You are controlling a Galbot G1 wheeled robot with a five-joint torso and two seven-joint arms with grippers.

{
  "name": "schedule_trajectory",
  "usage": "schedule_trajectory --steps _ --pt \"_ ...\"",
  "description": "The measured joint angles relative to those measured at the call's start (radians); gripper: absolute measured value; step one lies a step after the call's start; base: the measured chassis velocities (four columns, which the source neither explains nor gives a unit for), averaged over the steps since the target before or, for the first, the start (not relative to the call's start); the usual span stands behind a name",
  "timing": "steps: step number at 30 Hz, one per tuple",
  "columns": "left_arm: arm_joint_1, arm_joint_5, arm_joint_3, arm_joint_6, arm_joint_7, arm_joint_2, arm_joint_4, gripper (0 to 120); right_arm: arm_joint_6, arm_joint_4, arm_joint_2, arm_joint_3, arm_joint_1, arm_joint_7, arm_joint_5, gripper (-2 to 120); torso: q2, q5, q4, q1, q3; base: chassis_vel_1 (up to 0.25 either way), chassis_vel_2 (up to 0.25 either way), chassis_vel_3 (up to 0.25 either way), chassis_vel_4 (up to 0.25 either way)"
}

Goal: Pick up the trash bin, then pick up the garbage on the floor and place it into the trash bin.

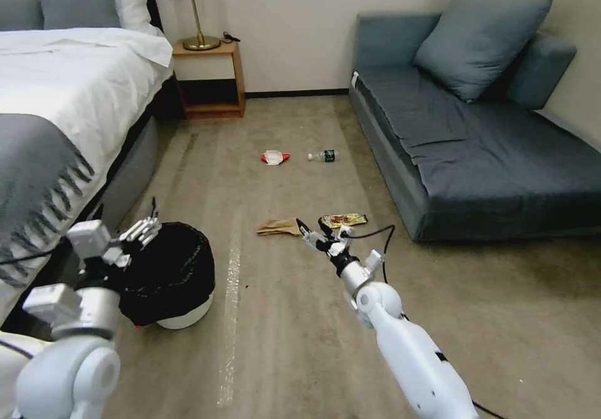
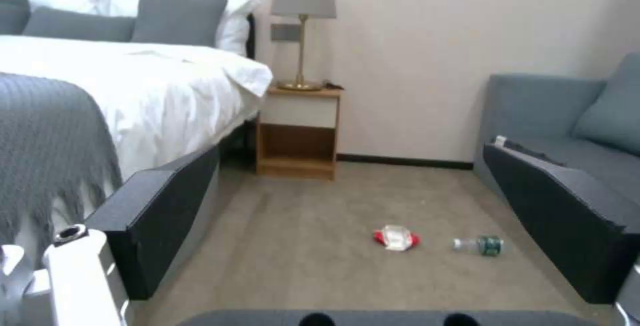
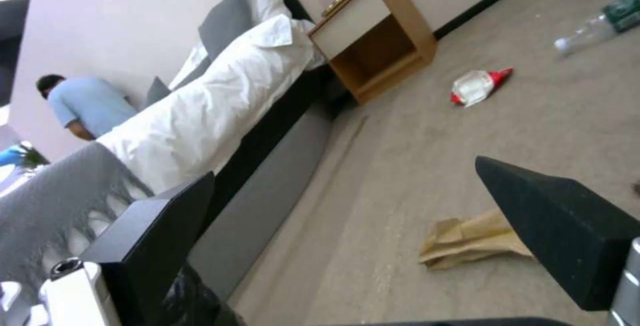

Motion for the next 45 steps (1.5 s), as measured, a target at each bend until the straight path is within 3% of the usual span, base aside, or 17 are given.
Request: schedule_trajectory --steps 14,22,31,40,45 --pt "0.003 0.000 -0.004 0.002 -0.008 0.003 0.032 96 -0.022 0.364 -0.012 0.136 -0.311 0.155 -0.182 100 0.000 -0.0005 0.0000 0.000 0.000 0.000 0.000 0.000 0.000" --pt "0.012 0.005 -0.003 -0.006 -0.011 -0.007 0.049 95 -0.031 0.487 -0.017 0.182 -0.422 0.204 -0.238 100 0.000 -0.0001 0.0002 0.000 0.000 0.000 0.000 0.000 0.000" --pt "-0.001 0.003 -0.006 -0.004 -0.025 0.000 0.086 94 -0.060 0.706 -0.056 0.304 -0.586 0.301 -0.312 100 0.000 -0.0004 0.0000 0.000 0.000 0.000 0.000 0.000 0.000" --pt "-0.028 -0.027 -0.015 0.024 -0.069 0.024 0.169 94 -0.098 0.971 -0.112 0.454 -0.790 0.428 -0.404 100 0.000 -0.0004 -0.0003 0.000 0.000 0.000 0.000 0.000 0.000" --pt "-0.028 -0.035 -0.019 0.024 -0.072 0.028 0.182 94 -0.106 0.997 -0.145 0.479 -0.804 0.461 -0.415 100 0.000 -0.0002 -0.0002 0.000 0.000 0.000 0.000 0.000 0.000"
